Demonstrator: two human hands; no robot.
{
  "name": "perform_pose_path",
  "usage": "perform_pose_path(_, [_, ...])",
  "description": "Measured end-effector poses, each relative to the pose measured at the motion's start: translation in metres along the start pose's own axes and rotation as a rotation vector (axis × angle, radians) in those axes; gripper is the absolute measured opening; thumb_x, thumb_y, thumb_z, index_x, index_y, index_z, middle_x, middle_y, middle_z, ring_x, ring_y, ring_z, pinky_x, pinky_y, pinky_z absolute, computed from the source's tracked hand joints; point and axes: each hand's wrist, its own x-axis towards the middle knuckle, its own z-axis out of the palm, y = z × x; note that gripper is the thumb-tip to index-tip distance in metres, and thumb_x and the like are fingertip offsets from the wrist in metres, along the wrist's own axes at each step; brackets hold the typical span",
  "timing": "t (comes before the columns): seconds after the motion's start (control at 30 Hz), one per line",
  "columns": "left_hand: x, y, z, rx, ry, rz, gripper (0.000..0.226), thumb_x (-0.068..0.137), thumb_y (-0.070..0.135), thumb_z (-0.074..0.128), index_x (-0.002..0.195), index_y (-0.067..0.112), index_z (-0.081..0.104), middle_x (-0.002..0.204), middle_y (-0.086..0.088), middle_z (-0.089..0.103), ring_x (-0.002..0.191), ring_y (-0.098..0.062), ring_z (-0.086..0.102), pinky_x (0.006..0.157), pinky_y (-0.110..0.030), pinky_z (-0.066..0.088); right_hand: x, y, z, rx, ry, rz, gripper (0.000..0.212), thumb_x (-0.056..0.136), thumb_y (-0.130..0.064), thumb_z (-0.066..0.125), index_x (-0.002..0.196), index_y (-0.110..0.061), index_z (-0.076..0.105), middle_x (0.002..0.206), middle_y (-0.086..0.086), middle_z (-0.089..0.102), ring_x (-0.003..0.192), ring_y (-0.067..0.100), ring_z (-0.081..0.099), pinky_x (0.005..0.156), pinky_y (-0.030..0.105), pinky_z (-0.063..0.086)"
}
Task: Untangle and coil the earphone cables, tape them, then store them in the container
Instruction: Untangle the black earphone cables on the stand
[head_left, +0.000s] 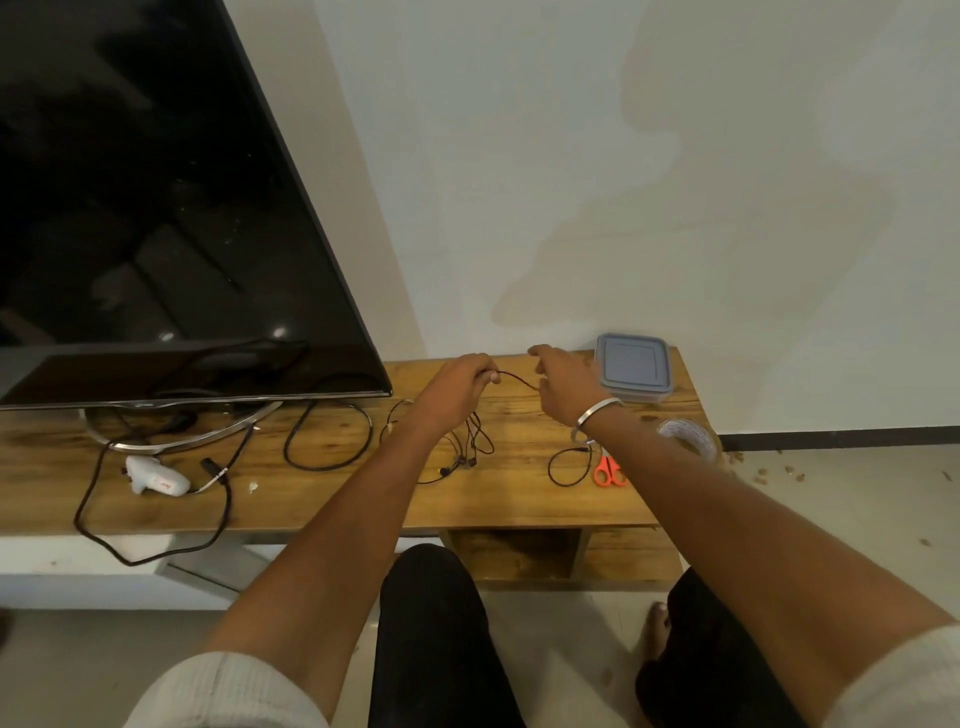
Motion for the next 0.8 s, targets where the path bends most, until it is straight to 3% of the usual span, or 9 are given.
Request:
perform_pose_path(0.13, [0.005,0.007,0.005,0.006,-0.014,0.011,0.019,0.101,0.015,0.045,0.097,0.008,0.063,0.091,-0.004,0.06,0.084,-0.02,0.052,0.071,-0.035,0.041,-0.006,-0.019,0.004,-0.018,-0.011,-0.141,0.032,0.094,-0.019,0.043,0.126,-0.022,0.049,0.115,0.0,0.063,0.109,0.022,0.058,0.097,0.043,0.034])
perform_pose_path(0.23, [0.005,0.009,0.005,0.016,-0.004,-0.008,0.019,0.1,0.015,0.045,0.098,0.008,0.063,0.093,-0.005,0.061,0.086,-0.021,0.054,0.075,-0.036,0.043,-0.004,-0.027,0.001,-0.074,0.015,-0.106,0.024,0.098,-0.022,0.041,0.113,-0.023,0.059,0.103,0.001,0.068,0.1,0.023,0.061,0.093,0.04,0.035])
perform_pose_path(0.37, [0.001,0.007,0.003,0.027,-0.001,-0.01,0.018,0.1,0.016,0.048,0.099,0.009,0.065,0.096,-0.005,0.062,0.088,-0.02,0.055,0.076,-0.035,0.044,0.003,-0.021,-0.002,-0.159,0.075,-0.071,0.024,0.097,-0.02,0.044,0.112,-0.026,0.062,0.102,0.0,0.07,0.099,0.024,0.062,0.09,0.037,0.034])
perform_pose_path(0.53, [-0.003,-0.003,0.001,0.061,0.012,-0.049,0.017,0.099,0.018,0.051,0.096,0.011,0.066,0.095,-0.004,0.064,0.088,-0.021,0.058,0.078,-0.039,0.049,0.007,-0.002,-0.011,-0.091,0.211,-0.009,0.026,0.098,-0.015,0.041,0.11,-0.024,0.063,0.099,0.001,0.071,0.095,0.025,0.063,0.087,0.037,0.03])
perform_pose_path(0.8, [-0.004,-0.007,0.0,0.185,0.018,-0.011,0.016,0.097,0.021,0.051,0.086,0.019,0.063,0.093,0.003,0.052,0.092,-0.02,0.05,0.086,-0.039,0.043,0.006,0.01,-0.015,-0.092,0.194,0.091,0.028,0.096,-0.007,0.042,0.111,-0.02,0.061,0.108,0.004,0.064,0.1,0.027,0.059,0.092,0.039,0.03])
